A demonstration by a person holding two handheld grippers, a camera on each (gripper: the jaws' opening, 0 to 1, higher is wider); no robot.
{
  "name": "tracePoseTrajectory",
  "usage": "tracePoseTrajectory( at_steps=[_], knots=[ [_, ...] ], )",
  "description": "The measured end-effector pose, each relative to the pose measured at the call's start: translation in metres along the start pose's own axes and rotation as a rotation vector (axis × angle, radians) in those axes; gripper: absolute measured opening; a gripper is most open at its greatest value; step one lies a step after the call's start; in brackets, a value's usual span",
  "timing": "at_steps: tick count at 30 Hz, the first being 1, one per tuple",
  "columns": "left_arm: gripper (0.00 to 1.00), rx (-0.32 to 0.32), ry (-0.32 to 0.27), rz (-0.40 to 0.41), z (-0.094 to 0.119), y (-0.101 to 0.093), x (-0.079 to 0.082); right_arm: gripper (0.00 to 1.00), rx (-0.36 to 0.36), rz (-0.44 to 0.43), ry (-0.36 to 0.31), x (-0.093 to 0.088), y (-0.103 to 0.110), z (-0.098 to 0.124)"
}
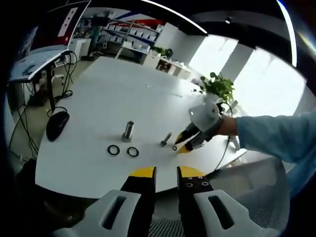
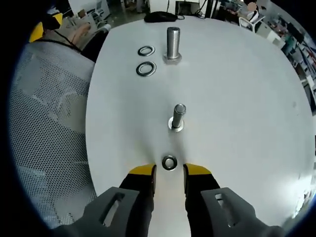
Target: Place the washer onto the threaded stud by aligning its center hole with the stud, sliding it down to the base, and recovering from edge contact or off-axis alignment until the washer reaches the visible bottom stop.
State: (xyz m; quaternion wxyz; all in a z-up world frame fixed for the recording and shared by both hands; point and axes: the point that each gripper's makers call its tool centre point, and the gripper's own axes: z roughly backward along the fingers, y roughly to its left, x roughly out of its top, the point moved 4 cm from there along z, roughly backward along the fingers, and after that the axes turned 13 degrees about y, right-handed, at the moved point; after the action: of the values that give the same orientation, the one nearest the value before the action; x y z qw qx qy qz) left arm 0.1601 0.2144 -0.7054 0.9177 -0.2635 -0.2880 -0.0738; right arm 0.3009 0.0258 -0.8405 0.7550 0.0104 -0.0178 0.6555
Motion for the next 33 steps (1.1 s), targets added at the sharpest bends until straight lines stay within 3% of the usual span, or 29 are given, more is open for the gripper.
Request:
tracePoseTrajectory(
  at_steps=[3, 7, 18, 21, 33],
  knots=[
    [0.14, 0.0, 0.0, -0.001, -0.0001, -0.0002, 0.0001, 0.24, -0.007, 0.034, 0.025, 0.0021, 0.0012, -0.0002],
    [0.14, 0.001, -0.001, -0.004, -0.0001, -0.0006, 0.0003, 0.15, -0.016, 0.017, 0.012, 0.0047, 0.0, -0.0008],
    [0.14, 0.004, 0.002, -0.001, -0.0002, 0.0001, 0.0, 0.15, -0.003, -0.03, -0.008, 0.0038, -0.0018, 0.0019],
    [0.14, 0.004, 0.006, -0.003, -0.0005, -0.0001, -0.0003, 0.17, 0.011, -0.006, -0.019, 0.0029, 0.0016, 0.0022],
    [0.14, 0.001, 0.009, -0.004, -0.0006, -0.0006, -0.0007, 0.15, -0.038, -0.022, 0.007, 0.0035, 0.0037, 0.0014]
  ],
)
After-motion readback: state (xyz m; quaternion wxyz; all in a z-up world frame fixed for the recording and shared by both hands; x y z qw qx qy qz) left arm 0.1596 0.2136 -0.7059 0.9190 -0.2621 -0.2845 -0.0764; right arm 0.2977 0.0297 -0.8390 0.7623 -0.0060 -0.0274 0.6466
